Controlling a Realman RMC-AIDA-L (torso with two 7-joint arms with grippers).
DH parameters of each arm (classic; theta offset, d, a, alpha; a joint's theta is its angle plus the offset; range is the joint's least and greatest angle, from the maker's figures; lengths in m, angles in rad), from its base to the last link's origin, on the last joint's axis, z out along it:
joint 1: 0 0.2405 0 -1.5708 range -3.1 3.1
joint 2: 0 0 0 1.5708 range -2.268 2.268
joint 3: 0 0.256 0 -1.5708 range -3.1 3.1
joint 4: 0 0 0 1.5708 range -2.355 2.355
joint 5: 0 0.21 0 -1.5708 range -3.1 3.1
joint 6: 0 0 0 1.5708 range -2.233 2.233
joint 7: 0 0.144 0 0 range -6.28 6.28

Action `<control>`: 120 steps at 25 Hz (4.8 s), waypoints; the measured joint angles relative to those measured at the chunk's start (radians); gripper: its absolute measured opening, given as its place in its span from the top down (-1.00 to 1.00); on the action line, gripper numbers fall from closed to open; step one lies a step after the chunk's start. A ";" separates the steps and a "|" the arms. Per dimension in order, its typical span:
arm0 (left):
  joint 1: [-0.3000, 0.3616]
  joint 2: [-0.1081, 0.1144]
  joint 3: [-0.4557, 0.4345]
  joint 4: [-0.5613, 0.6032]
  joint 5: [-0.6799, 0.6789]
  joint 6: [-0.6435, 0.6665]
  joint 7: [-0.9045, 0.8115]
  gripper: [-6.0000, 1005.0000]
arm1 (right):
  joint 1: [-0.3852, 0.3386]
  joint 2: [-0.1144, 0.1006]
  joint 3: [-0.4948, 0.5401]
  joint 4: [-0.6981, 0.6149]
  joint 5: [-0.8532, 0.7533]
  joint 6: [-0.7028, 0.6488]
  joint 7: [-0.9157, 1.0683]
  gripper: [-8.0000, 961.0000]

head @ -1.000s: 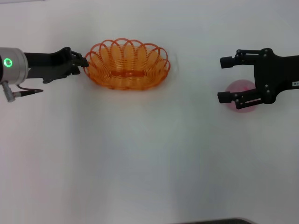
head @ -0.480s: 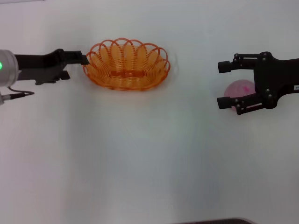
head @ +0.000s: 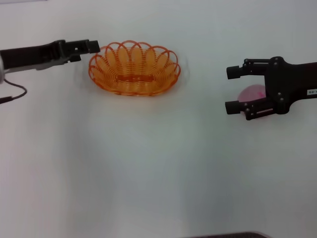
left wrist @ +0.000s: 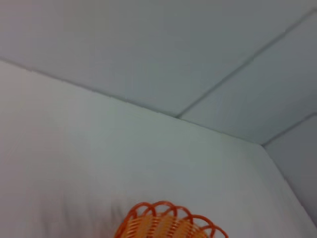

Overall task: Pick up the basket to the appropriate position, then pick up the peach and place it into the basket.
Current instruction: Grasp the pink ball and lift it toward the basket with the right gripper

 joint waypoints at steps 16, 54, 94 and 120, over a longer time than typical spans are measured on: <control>0.005 0.007 -0.002 0.026 0.065 0.269 0.660 -0.51 | 0.035 0.015 -0.007 0.000 0.037 0.011 0.201 -0.87; 0.218 -0.007 -0.312 -0.318 -0.030 0.431 1.259 -0.74 | 0.065 0.025 -0.007 -0.001 0.140 0.253 0.232 -0.86; 0.189 -0.002 -0.315 -0.348 -0.028 0.391 1.255 -0.74 | 0.352 0.029 -0.482 -0.497 -0.619 -0.003 0.781 -0.85; 0.160 -0.001 -0.315 -0.373 -0.033 0.360 1.252 -0.74 | 0.348 0.051 -0.663 -0.156 -0.695 0.256 0.789 -0.85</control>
